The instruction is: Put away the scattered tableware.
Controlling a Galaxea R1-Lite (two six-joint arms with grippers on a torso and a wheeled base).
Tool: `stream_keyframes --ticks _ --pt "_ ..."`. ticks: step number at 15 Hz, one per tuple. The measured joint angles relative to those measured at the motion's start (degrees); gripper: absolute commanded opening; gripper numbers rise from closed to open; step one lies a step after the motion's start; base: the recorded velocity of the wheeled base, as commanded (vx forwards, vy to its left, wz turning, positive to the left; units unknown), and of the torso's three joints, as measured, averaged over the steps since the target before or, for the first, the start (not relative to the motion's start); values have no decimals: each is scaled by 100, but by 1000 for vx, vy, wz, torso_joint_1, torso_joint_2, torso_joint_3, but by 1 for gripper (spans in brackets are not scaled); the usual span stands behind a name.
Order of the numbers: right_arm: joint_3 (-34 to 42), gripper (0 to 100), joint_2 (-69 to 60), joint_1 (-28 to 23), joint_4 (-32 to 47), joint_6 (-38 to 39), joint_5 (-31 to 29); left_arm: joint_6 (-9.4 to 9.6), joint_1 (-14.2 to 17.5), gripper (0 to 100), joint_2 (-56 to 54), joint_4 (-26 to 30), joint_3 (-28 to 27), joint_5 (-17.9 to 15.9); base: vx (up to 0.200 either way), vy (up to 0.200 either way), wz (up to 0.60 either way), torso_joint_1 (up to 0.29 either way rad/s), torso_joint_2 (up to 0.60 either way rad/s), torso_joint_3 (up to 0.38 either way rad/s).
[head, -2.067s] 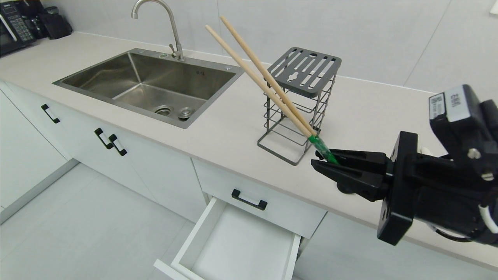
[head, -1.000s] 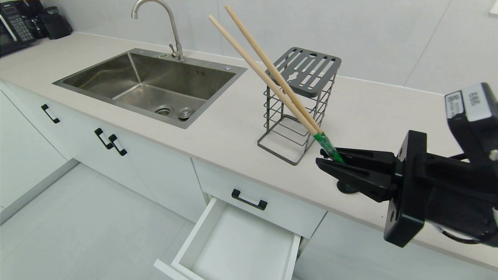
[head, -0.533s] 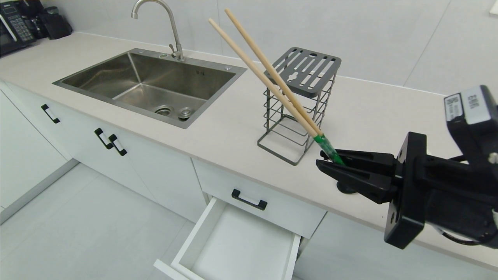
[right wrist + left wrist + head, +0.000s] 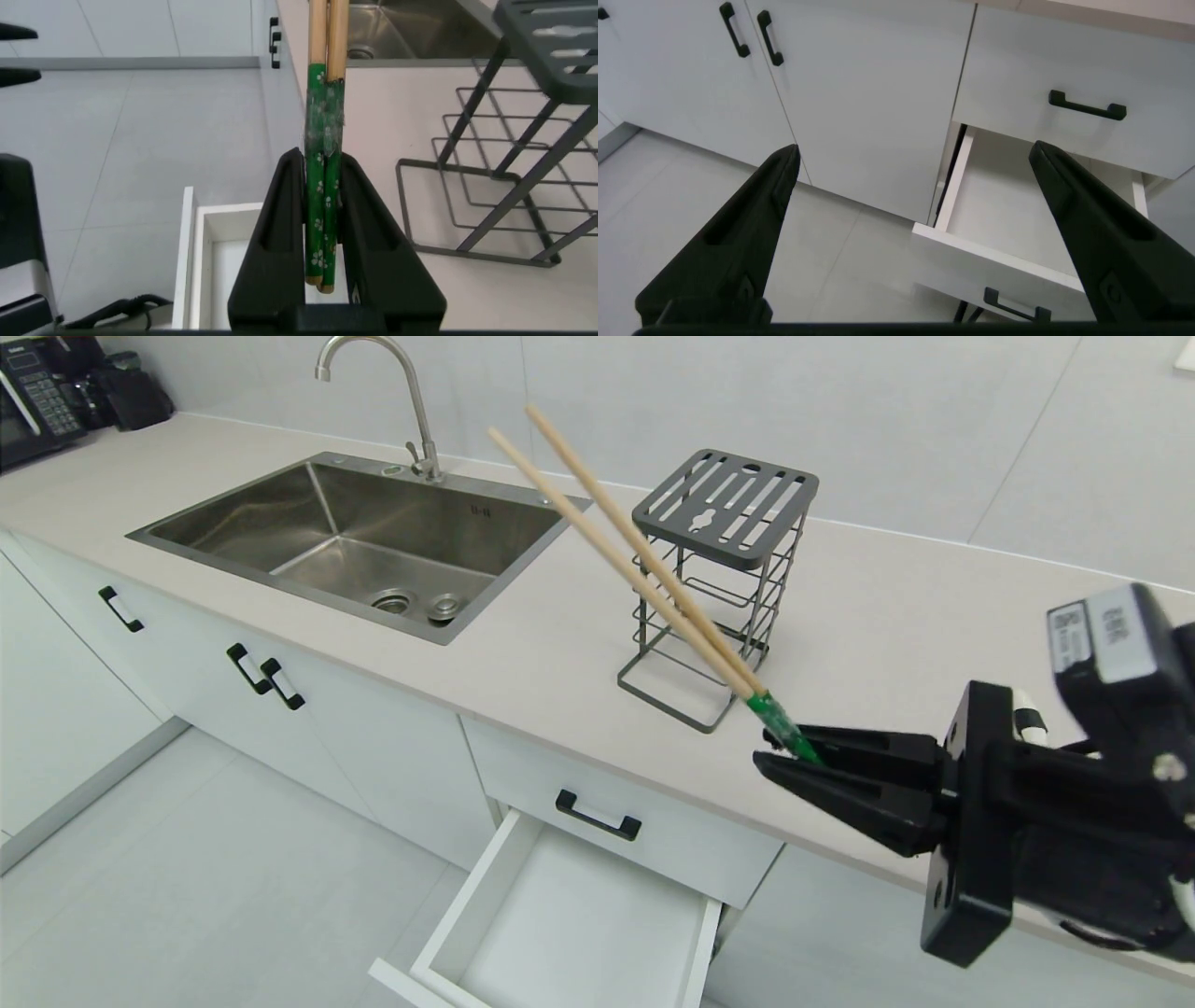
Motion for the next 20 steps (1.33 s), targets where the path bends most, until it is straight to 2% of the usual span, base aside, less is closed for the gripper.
stream_keyframes --ticks 11,14,16,20 --pt "157 0 909 523 -37 -90 115 0 0 100 0 0 0 2 0 0 0 0 0 0" --pt "549 0 984 550 43 -82 45 -1 0 100 0 0 -2 0 0 0 0 0 0 0" --pt "920 0 1011 625 79 -98 -212 0 0 100 0 -2 -2 0 0 0 0 0 0 0" --pt "962 0 1095 840 385 -93 -389 0 0 100 0 0 -2 0 0 0 0 0 0 0"
